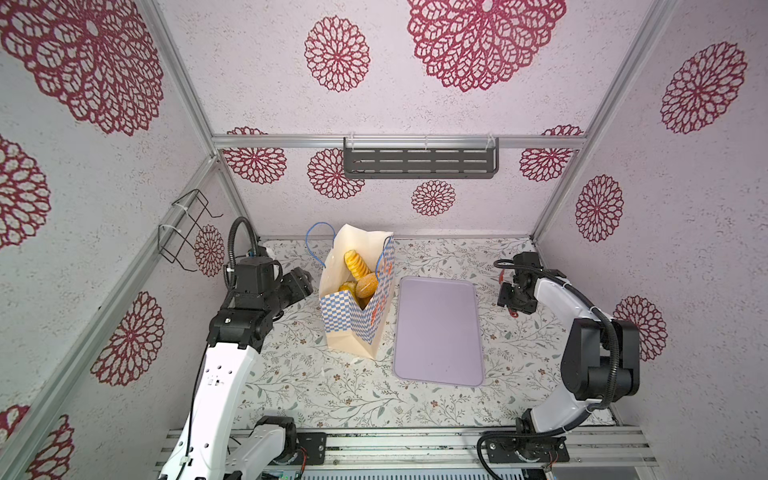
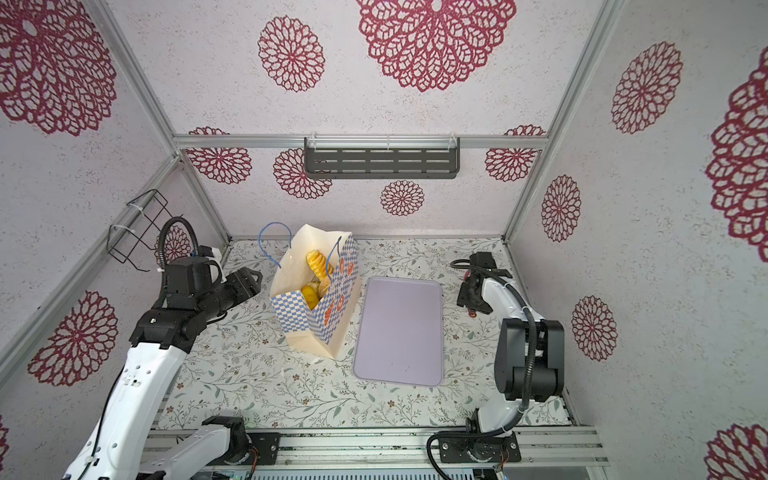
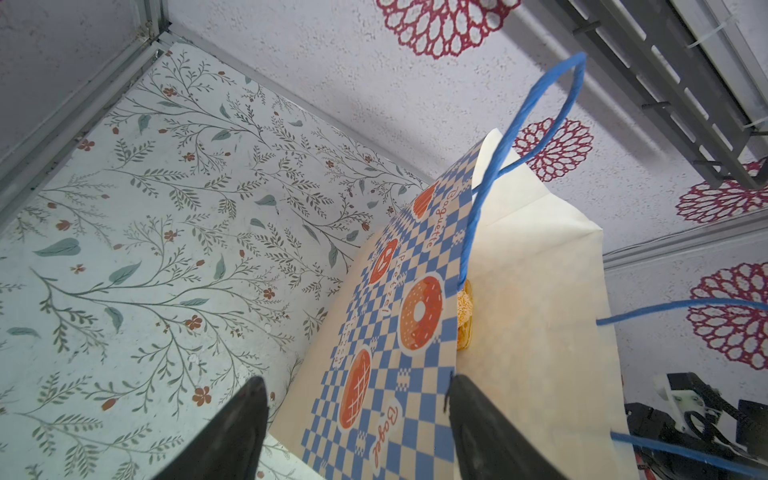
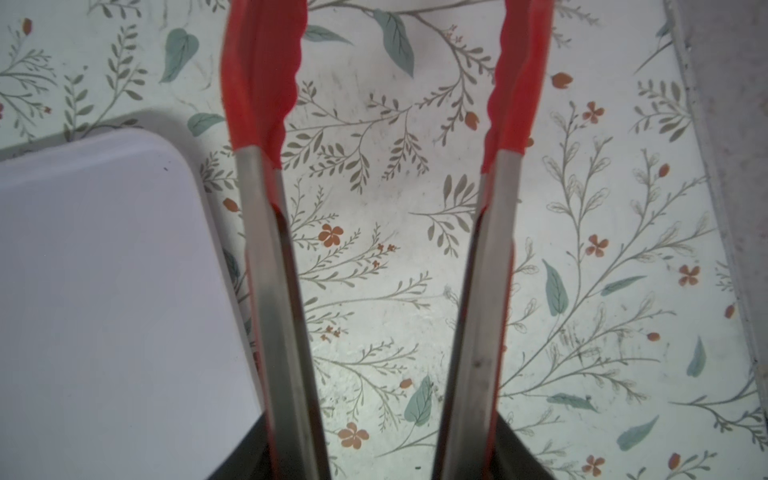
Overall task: Place the fake bread into the paper bag
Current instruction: 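Set the tongs on the table beside the tray while the left gripper releases the bag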
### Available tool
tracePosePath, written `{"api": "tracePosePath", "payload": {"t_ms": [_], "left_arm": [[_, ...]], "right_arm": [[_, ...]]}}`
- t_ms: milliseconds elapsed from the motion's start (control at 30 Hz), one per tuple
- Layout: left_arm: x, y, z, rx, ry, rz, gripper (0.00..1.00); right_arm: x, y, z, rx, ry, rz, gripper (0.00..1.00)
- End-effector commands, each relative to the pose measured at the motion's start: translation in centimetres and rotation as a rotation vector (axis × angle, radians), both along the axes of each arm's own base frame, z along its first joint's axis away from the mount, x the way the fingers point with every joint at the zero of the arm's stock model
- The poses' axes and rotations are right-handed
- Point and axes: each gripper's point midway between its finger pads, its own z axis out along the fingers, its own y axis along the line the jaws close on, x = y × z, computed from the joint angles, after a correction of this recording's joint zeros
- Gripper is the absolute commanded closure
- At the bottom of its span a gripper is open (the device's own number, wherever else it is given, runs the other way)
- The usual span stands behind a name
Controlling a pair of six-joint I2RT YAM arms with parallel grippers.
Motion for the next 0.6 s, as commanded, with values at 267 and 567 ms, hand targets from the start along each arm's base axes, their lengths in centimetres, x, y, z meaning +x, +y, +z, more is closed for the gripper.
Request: {"api": "tracePosePath", "payload": {"t_ms": [267,567], "left_arm": [[-0.5,0.5,-0.8,-0.033,-0.027,-0.019,0.28],[-1.0,0.8,-1.2,-0.047,-0.02,-0.011,0.28]], "right_arm": [[-1.4,-1.8,-4.1,0.052,0.044,-0.066,0.35],[-2.8,-2.0,-5.3,0.09,0.072,-0.098,0.23]]}}
